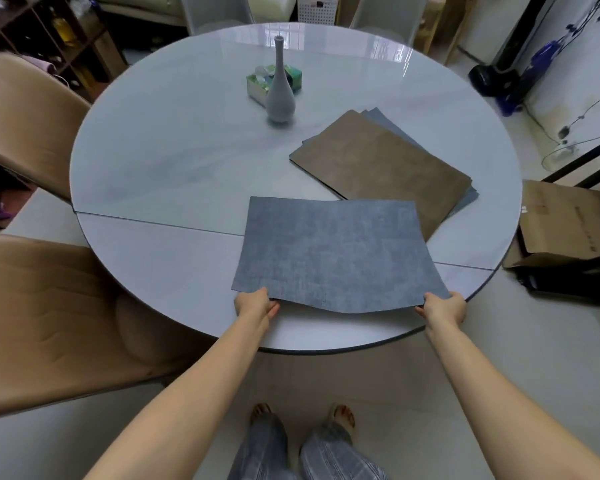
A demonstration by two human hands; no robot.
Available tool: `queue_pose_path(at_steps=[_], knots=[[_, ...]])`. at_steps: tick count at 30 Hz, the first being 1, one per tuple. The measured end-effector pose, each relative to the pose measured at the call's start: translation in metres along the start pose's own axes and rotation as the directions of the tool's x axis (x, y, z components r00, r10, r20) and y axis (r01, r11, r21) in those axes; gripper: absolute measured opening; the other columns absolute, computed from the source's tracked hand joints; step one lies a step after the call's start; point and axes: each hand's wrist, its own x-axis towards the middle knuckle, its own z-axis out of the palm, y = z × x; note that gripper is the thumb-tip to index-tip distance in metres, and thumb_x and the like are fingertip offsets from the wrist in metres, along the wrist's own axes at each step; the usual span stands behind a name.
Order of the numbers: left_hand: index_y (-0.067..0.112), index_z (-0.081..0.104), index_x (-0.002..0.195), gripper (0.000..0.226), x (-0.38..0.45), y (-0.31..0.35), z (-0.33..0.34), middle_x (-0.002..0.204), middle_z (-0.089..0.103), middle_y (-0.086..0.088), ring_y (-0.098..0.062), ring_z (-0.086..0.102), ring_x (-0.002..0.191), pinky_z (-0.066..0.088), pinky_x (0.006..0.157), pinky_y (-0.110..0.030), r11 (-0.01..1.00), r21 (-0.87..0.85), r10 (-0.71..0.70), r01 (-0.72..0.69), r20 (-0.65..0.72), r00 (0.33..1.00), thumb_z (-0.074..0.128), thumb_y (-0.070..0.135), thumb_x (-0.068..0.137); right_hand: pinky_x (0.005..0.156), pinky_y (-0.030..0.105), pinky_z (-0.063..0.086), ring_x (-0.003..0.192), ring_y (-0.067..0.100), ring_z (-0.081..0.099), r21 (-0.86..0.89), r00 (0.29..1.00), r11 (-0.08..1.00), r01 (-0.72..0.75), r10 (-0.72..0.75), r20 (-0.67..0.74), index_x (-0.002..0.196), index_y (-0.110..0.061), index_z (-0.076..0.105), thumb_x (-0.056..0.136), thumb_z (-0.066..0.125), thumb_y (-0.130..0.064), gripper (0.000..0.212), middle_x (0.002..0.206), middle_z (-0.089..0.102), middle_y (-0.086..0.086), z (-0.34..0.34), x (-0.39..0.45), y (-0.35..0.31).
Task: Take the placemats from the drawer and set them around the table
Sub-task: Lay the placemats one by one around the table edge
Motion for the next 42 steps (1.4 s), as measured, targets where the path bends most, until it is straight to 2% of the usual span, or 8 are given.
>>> queue_pose_path(at_steps=[5, 11, 15, 19, 23, 31, 36, 42], knots=[[0.006, 0.049, 0.130, 0.038, -0.004, -0.030, 0.003, 0.125, 0.061, -0.019, -0.034, 0.066, 0.103, 0.054, 0.075, -0.035, 0.999, 0.025, 0.027, -0.026, -0.060, 0.998, 0.051, -0.003, 0.093, 0.062, 0.035, 0.058, 0.087, 0.035, 0.063, -0.031, 0.983, 0.997, -0.075, 0.079, 0.163, 0.117, 0.009, 0.053, 0.080, 0.053, 0.014, 0.037, 0.118, 0.060, 0.019, -0.007, 0.023, 0.008], [0.005, 0.047, 0.133, 0.041, 0.001, -0.044, -0.017, 0.128, 0.059, -0.019, -0.034, 0.067, 0.100, 0.055, 0.078, -0.035, 0.996, 0.091, 0.040, -0.025, -0.169, 0.985, 0.050, -0.004, 0.093, 0.063, 0.038, 0.058, 0.084, 0.034, 0.066, -0.221, 0.948, 0.975, 0.010, 0.061, 0.312, 0.103, -0.005, 0.061, 0.080, 0.053, 0.008, 0.028, 0.108, 0.065, 0.018, 0.004, 0.039, 0.013], [0.009, 0.047, 0.134, 0.042, -0.002, -0.048, -0.015, 0.127, 0.059, -0.017, -0.032, 0.068, 0.095, 0.055, 0.075, -0.034, 0.991, 0.126, 0.057, -0.033, -0.191, 0.980, 0.049, -0.003, 0.094, 0.080, 0.045, 0.057, 0.089, 0.038, 0.066, -0.436, 0.961, 0.887, 0.153, -0.031, 0.275, 0.097, -0.006, 0.062, 0.077, 0.055, -0.007, 0.021, 0.099, 0.067, 0.018, 0.006, 0.044, 0.008], [0.004, 0.055, 0.124, 0.031, -0.006, -0.042, -0.017, 0.122, 0.061, -0.016, -0.033, 0.067, 0.091, 0.056, 0.077, -0.036, 0.986, 0.117, 0.150, -0.122, -0.274, 0.950, 0.051, -0.002, 0.094, 0.080, 0.045, 0.058, 0.085, 0.037, 0.068, -0.523, 0.939, 0.833, 0.181, 0.011, 0.344, 0.094, -0.005, 0.068, 0.072, 0.056, 0.002, 0.026, 0.090, 0.070, 0.019, 0.004, 0.043, 0.010], [0.006, 0.060, 0.107, 0.015, 0.001, -0.014, -0.030, 0.111, 0.064, -0.012, -0.027, 0.064, 0.082, 0.056, 0.073, -0.033, 0.972, 0.103, 0.233, -0.210, -0.333, 0.914, 0.053, 0.003, 0.095, 0.073, 0.042, 0.059, 0.068, 0.031, 0.064, -0.505, 0.886, 0.849, 0.154, 0.108, 0.451, 0.090, 0.001, 0.065, 0.074, 0.060, 0.012, 0.021, 0.069, 0.063, 0.014, 0.016, 0.019, 0.009], [0.020, 0.058, 0.078, 0.025, 0.038, 0.048, -0.063, 0.097, 0.064, -0.003, -0.023, 0.066, 0.089, 0.059, 0.081, -0.039, 0.944, 0.051, 0.323, -0.325, -0.320, 0.891, 0.049, 0.004, 0.095, 0.074, 0.050, 0.059, 0.067, 0.035, 0.066, -0.496, 0.833, 0.848, 0.188, 0.129, 0.537, 0.092, 0.003, 0.066, 0.069, 0.060, 0.013, 0.026, 0.074, 0.066, 0.017, 0.078, -0.044, 0.009], [0.022, 0.059, 0.075, 0.023, 0.085, 0.110, -0.101, 0.092, 0.066, 0.001, -0.023, 0.067, 0.090, 0.058, 0.084, -0.044, 0.926, 0.109, 0.378, -0.362, -0.297, 0.877, 0.052, 0.010, 0.094, 0.034, 0.025, 0.049, 0.061, 0.032, 0.063, -0.339, 0.825, 0.941, -0.010, 0.199, 0.528, 0.107, 0.002, 0.062, 0.083, 0.049, 0.008, 0.028, 0.101, 0.066, 0.020, 0.133, -0.099, 0.012], [0.015, 0.062, 0.094, 0.010, 0.140, 0.197, -0.151, 0.100, 0.066, -0.005, -0.022, 0.066, 0.089, 0.058, 0.074, -0.035, 0.934, 0.071, 0.357, -0.350, -0.166, 0.919, 0.052, 0.016, 0.096, 0.038, 0.031, 0.055, 0.065, 0.033, 0.065, -0.244, 0.776, 0.953, -0.181, 0.291, 0.559, 0.120, 0.008, 0.053, 0.086, 0.047, 0.014, 0.036, 0.114, 0.063, 0.023, 0.222, -0.193, 0.015]])
